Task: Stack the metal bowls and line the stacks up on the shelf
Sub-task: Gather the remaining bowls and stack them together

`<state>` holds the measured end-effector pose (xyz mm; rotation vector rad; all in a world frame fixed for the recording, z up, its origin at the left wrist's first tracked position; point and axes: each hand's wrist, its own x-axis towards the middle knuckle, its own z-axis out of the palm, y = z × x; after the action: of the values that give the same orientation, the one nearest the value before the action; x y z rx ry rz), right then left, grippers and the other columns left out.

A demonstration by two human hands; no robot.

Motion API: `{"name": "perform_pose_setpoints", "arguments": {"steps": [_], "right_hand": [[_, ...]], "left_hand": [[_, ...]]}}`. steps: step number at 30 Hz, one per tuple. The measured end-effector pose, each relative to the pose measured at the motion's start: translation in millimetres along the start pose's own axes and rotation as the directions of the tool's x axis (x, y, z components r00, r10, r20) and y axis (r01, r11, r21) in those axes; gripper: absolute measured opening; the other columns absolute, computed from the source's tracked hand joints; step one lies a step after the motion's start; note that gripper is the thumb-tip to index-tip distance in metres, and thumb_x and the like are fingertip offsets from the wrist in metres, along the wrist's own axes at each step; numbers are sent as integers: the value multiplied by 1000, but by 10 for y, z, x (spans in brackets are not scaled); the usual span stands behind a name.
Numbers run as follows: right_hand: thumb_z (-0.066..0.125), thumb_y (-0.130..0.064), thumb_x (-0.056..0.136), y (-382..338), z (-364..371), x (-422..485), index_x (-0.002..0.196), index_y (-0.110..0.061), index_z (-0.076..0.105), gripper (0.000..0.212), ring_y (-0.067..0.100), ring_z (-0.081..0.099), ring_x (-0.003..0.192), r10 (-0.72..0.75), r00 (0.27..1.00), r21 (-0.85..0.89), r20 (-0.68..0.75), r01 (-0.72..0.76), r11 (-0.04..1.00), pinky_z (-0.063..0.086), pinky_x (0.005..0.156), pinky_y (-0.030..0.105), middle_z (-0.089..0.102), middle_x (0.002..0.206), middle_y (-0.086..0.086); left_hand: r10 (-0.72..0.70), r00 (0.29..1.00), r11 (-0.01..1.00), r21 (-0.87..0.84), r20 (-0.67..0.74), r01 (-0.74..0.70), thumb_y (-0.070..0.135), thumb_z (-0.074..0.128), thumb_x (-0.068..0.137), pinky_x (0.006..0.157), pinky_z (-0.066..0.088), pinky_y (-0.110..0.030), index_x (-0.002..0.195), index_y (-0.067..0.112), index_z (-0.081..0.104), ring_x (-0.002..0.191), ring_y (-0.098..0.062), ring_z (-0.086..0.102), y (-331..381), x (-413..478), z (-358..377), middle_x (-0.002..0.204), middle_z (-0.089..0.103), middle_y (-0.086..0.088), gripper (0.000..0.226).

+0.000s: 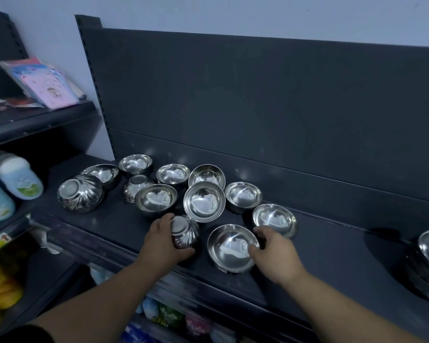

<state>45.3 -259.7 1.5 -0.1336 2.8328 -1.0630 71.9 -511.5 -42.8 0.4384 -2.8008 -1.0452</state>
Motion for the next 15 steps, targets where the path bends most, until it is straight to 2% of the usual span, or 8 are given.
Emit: {"name": "perform_pose_setpoints", "arguments": {"steps": [2, 3, 6, 9, 12, 15], "right_hand": [[63, -25, 86, -53, -21, 0, 123, -26, 59, 37, 8, 58, 80, -67, 997, -38, -30, 66, 997, 44, 73, 19, 65, 101, -9], [63, -24, 86, -72, -24, 3, 121, -26, 60, 35, 7, 58, 82, -102, 994, -47, -42, 100, 994, 45, 75, 19, 63, 102, -10], [67, -24, 85, -111, 8, 48, 127, -29, 58, 43, 6, 56, 109, -242, 969, -16, -44, 241, 970, 39, 92, 13, 58, 125, -10], [73, -22, 84, -180, 2, 99, 135, -37, 50, 58, 1, 48, 122, -388, 922, 95, 10, 385, 918, 35, 106, 15, 52, 134, -15], [71, -9, 83, -222, -49, 176, 133, -39, 54, 61, -1, 51, 121, -448, 893, 189, -31, 446, 875, 36, 107, 14, 54, 132, -15], [67, -13, 86, -254, -162, 222, 125, -37, 62, 47, -5, 59, 108, -366, 923, 183, -122, 383, 905, 40, 97, 6, 63, 122, -15]], "left_hand": [[5, 1000, 999, -38, -16, -5, 42, 87, 60, 105, 38, -31, 143, 25, 28, 128, -21, 42, 68, -34, -97, 143, 33, -4, 104], [16, 1000, 998, -54, -25, -17, 42, 87, 59, 103, 38, -29, 142, 26, 30, 126, -19, 43, 120, -46, -148, 141, 36, -3, 103], [52, 998, 987, -152, -35, -57, 40, 90, 56, 96, 41, -25, 138, 29, 36, 114, -13, 49, 348, -77, -286, 129, 45, 4, 99], [65, 993, 944, -330, 100, -29, 35, 90, 58, 90, 45, -23, 134, 33, 38, 106, -8, 55, 583, -89, -367, 119, 52, 12, 92], [94, 958, 879, -474, 270, 47, 35, 89, 60, 85, 55, -26, 133, 36, 43, 104, -11, 63, 716, -71, -374, 119, 60, 6, 87], [76, 948, 770, -622, 310, 142, 43, 86, 58, 85, 56, -30, 133, 27, 48, 104, -16, 66, 784, -45, -316, 121, 61, -1, 86]]}}
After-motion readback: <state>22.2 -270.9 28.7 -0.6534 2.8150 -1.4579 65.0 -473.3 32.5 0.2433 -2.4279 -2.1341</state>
